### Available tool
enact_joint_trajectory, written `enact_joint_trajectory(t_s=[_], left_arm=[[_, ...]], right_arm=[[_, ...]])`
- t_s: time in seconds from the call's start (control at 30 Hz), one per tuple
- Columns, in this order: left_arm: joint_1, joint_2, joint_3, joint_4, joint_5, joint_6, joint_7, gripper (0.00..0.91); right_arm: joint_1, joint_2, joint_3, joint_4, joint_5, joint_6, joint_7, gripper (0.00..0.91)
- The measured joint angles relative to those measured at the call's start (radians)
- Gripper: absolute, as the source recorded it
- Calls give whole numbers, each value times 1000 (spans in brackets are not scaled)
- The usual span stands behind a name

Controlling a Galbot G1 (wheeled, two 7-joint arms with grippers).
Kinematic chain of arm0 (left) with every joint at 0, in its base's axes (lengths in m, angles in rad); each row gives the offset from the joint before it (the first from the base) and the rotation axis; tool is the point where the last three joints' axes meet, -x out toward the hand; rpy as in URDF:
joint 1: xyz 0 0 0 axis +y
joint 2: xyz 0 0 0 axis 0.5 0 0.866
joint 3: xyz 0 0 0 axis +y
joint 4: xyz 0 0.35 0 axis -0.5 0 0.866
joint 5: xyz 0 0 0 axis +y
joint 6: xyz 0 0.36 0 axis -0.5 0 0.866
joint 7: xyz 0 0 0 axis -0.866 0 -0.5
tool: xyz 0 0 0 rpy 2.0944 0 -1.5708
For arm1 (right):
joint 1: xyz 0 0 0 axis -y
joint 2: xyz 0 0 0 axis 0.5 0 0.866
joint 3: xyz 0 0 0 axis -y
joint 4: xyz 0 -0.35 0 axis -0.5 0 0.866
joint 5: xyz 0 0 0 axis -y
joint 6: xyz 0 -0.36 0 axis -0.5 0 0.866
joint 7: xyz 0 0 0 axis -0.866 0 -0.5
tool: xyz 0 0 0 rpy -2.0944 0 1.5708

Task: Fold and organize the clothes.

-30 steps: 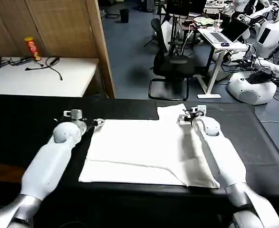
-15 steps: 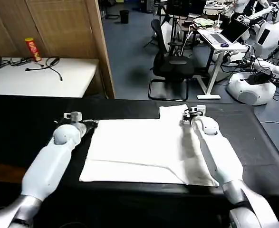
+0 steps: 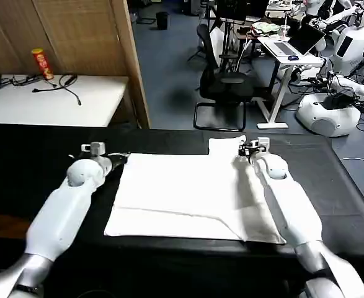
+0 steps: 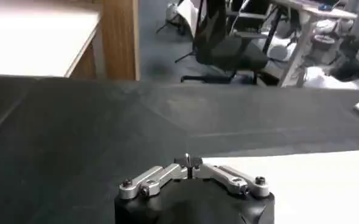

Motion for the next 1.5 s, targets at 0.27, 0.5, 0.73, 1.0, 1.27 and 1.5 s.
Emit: enact_joint_trajectory(t_s=[0.27,0.5,0.73,1.0,1.27,1.5], left_arm=[[114,83,-55,-189,-89,22,-21,0],[304,188,-130,-442,-110,42,-43,0],[499,270,-199,-634,-76,58,-44,0],[684,280,-255,-725,-12,48,-37,0],[775,276,-275,-754,18,49,-37,878],[808,255,-285,-774,63,63,-41,878]], right_arm=[[-134,-116,41,241,58,-53,8,68],[-307,-224,106,438,67,-115,9,68],[-493,-306,164,605,70,-172,10,68],[-647,-351,202,728,71,-236,31,68],[-732,-360,218,794,70,-236,47,634],[-784,-353,255,842,94,-235,41,878]])
